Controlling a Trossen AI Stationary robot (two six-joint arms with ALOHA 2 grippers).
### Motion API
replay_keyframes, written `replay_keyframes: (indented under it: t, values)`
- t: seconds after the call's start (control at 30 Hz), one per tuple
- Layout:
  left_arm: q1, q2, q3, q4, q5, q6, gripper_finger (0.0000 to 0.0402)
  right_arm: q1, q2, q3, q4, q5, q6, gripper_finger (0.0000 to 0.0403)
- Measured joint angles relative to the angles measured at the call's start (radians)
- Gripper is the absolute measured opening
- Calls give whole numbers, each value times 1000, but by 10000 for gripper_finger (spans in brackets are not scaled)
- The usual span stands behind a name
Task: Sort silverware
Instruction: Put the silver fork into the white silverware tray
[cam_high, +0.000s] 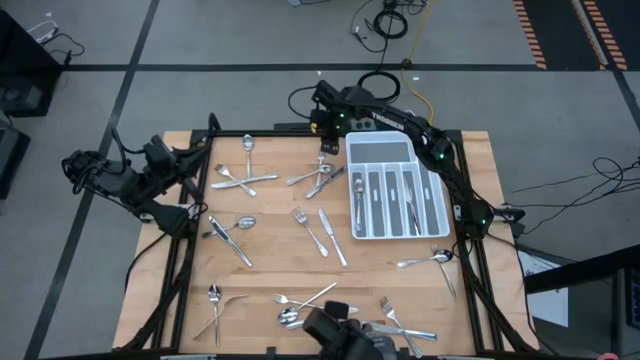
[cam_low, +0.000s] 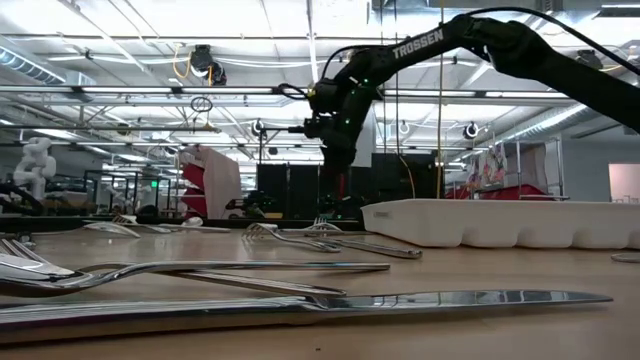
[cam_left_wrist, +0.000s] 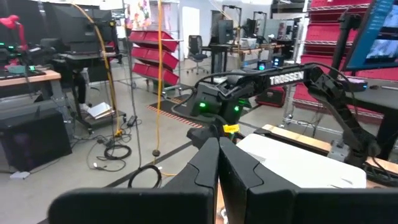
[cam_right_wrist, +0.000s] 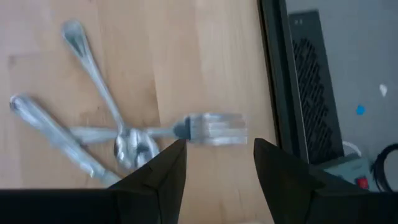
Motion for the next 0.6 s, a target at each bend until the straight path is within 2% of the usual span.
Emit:
replay_keyframes:
  t: [0.37,0.6]
  values:
    - [0,0,0,-28,-46,1,15,-9,86,-2,25,7,-39,170]
    - [0,0,0,-29,-58,2,15,-25,93,-1,47,34,-93,164]
